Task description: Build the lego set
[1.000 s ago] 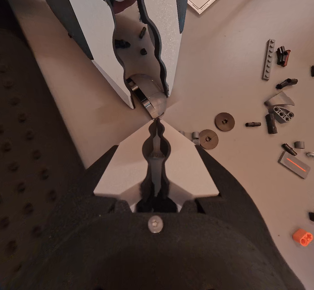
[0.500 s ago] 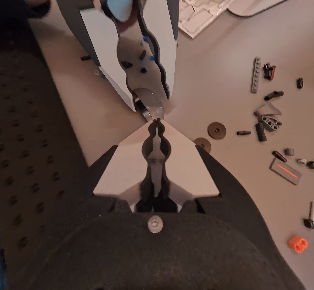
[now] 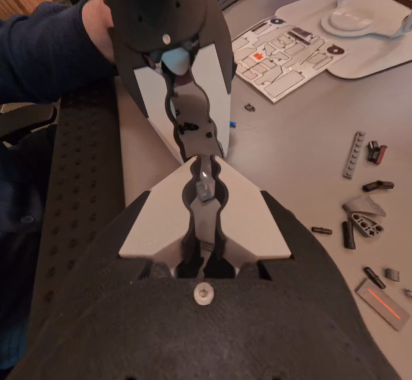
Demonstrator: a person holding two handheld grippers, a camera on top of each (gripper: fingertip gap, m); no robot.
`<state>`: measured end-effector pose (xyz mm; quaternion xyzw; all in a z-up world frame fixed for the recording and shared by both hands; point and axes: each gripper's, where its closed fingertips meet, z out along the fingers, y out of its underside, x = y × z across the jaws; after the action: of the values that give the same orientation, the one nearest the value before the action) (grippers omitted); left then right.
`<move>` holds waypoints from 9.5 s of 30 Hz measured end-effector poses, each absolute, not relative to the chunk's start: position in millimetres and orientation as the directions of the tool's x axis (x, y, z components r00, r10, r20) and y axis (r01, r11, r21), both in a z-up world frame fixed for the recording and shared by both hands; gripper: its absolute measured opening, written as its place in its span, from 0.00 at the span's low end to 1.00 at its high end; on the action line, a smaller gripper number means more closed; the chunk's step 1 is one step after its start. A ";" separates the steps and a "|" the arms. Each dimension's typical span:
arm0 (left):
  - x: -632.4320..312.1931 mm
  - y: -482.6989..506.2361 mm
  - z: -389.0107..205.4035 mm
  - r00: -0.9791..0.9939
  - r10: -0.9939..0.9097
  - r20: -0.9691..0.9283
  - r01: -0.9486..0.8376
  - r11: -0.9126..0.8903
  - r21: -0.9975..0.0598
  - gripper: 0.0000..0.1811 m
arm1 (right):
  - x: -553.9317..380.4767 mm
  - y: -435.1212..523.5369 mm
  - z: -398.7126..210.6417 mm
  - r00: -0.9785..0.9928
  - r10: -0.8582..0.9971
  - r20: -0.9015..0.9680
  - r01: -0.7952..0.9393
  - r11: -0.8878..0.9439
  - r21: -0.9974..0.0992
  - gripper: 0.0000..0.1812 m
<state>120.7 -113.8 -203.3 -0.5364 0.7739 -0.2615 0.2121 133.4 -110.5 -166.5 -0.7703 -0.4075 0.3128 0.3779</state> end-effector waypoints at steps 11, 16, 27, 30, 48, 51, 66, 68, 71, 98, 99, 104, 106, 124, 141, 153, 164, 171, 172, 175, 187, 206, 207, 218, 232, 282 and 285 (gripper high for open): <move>122.7 -124.4 -217.4 -0.364 -0.930 -0.045 -0.738 0.318 -0.596 0.18 | 137.5 -122.3 -192.8 0.454 0.871 -0.189 0.494 -0.423 -0.760 0.05; 123.7 -122.3 -219.4 -0.360 -0.931 -0.060 -0.740 0.324 -0.590 0.16 | 140.5 -123.2 -198.5 0.462 0.866 -0.192 0.513 -0.437 -0.739 0.04; 125.4 -121.7 -219.9 -0.358 -0.931 -0.072 -0.740 0.330 -0.585 0.14 | 142.1 -127.3 -212.3 0.462 0.870 -0.171 0.575 -0.441 -0.689 0.01; 125.5 -121.4 -220.3 -0.357 -0.931 -0.075 -0.742 0.332 -0.583 0.14 | 142.5 -129.0 -217.8 0.461 0.871 -0.168 0.596 -0.444 -0.669 0.00; 126.8 -120.2 -221.3 -0.355 -0.931 -0.088 -0.741 0.338 -0.580 0.13 | 141.6 -129.6 -219.4 0.468 0.877 -0.111 0.639 -0.422 -0.643 0.00; 127.0 -119.3 -221.6 -0.354 -0.930 -0.095 -0.743 0.342 -0.576 0.13 | 142.1 -129.4 -220.2 0.464 0.883 -0.069 0.664 -0.398 -0.634 0.00; 127.0 -118.3 -221.8 -0.353 -0.931 -0.094 -0.738 0.339 -0.583 0.13 | 133.7 -131.3 -217.6 0.434 0.896 -0.094 0.643 -0.382 -0.664 0.00; 127.0 -118.3 -221.8 -0.352 -0.931 -0.094 -0.739 0.338 -0.583 0.13 | 133.8 -131.4 -217.8 0.437 0.896 -0.084 0.650 -0.379 -0.659 0.00; 126.9 -118.0 -221.8 -0.351 -0.932 -0.094 -0.739 0.337 -0.583 0.13 | 133.5 -131.3 -218.2 0.433 0.900 -0.054 0.672 -0.362 -0.646 0.00; 122.6 -90.0 -222.6 -0.231 -0.966 -0.113 -0.777 0.253 -0.576 0.17 | 267.5 -54.5 -145.5 0.888 0.458 0.043 0.238 -0.378 -0.894 0.09; 122.5 -90.0 -222.9 -0.228 -0.968 -0.106 -0.777 0.247 -0.579 0.18 | 272.6 -52.3 -146.1 0.898 0.439 0.041 0.228 -0.383 -0.895 0.11; 122.1 -89.8 -222.8 -0.227 -0.969 -0.101 -0.781 0.243 -0.575 0.17 | 294.3 -39.3 -143.9 0.935 0.345 0.077 0.215 -0.384 -0.898 0.15; 122.0 -88.2 -223.3 -0.221 -0.969 -0.108 -0.785 0.243 -0.569 0.16 | 298.4 -34.0 -144.2 0.942 0.325 0.083 0.214 -0.393 -0.894 0.15; 118.9 -76.5 -222.3 -0.156 -0.984 -0.089 -0.800 0.179 -0.573 0.16 | 378.3 -15.1 -63.0 0.972 0.030 0.232 0.234 -0.121 -0.965 0.13; 107.0 -51.7 -195.7 -0.053 -0.993 -0.105 -0.756 0.108 -0.646 0.15 | 368.8 -14.7 -64.9 0.969 0.003 0.247 0.244 -0.167 -0.955 0.15; 74.0 3.7 -142.1 0.200 -0.967 -0.160 -0.631 -0.003 -0.775 0.17 | 364.8 -26.8 -50.5 0.969 0.040 0.243 0.246 -0.083 -0.966 0.19; 57.8 15.1 -149.5 0.229 -0.960 -0.159 -0.661 -0.034 -0.750 0.15 | 279.1 -4.6 -78.5 0.900 0.280 0.334 0.383 -0.142 -0.913 0.14; 53.8 16.2 -152.0 0.232 -0.961 -0.151 -0.669 -0.045 -0.742 0.15 | 247.2 -0.7 -100.1 0.867 0.404 0.293 0.396 -0.199 -0.897 0.13; 53.7 16.3 -152.7 0.232 -0.960 -0.155 -0.673 -0.044 -0.738 0.15 | 245.7 -0.4 -103.1 0.863 0.413 0.290 0.399 -0.209 -0.893 0.13; 53.6 16.3 -153.9 0.231 -0.961 -0.154 -0.676 -0.044 -0.736 0.15 | 245.9 0.7 -111.9 0.860 0.430 0.275 0.402 -0.241 -0.883 0.13; 54.6 14.7 -159.7 0.217 -0.964 -0.155 -0.691 -0.039 -0.722 0.14 | 250.0 1.1 -134.9 0.856 0.470 0.213 0.394 -0.328 -0.859 0.14; 52.3 18.4 -158.9 0.234 -0.958 -0.166 -0.691 -0.044 -0.722 0.14 | 258.3 1.6 -143.2 0.866 0.468 0.175 0.369 -0.365 -0.855 0.14; 52.1 18.7 -158.6 0.235 -0.958 -0.166 -0.690 -0.044 -0.722 0.14 | 259.2 1.3 -142.3 0.868 0.466 0.170 0.364 -0.364 -0.858 0.14; 49.1 25.4 -152.7 0.274 -0.946 -0.174 -0.669 -0.058 -0.741 0.14 | 260.0 1.0 -146.4 0.868 0.471 0.158 0.361 -0.380 -0.852 0.14; 10.9 25.9 -183.9 0.261 -0.962 -0.077 -0.766 -0.157 -0.623 0.26 | 260.2 1.2 -149.7 0.868 0.472 0.153 0.362 -0.392 -0.846 0.14; 74.5 8.5 -226.8 0.189 -0.981 -0.030 -0.778 -0.131 -0.615 0.18 | 267.7 -0.3 -148.4 0.881 0.456 0.129 0.333 -0.402 -0.853 0.13; 74.9 8.5 -226.9 0.191 -0.981 -0.030 -0.777 -0.132 -0.616 0.17 | 267.5 -0.3 -148.8 0.881 0.457 0.127 0.332 -0.404 -0.853 0.13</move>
<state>74.9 8.5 -226.9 -0.7263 0.6050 -0.1962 0.2605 267.5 -0.3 -148.8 -0.8354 -0.2360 0.0634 0.4924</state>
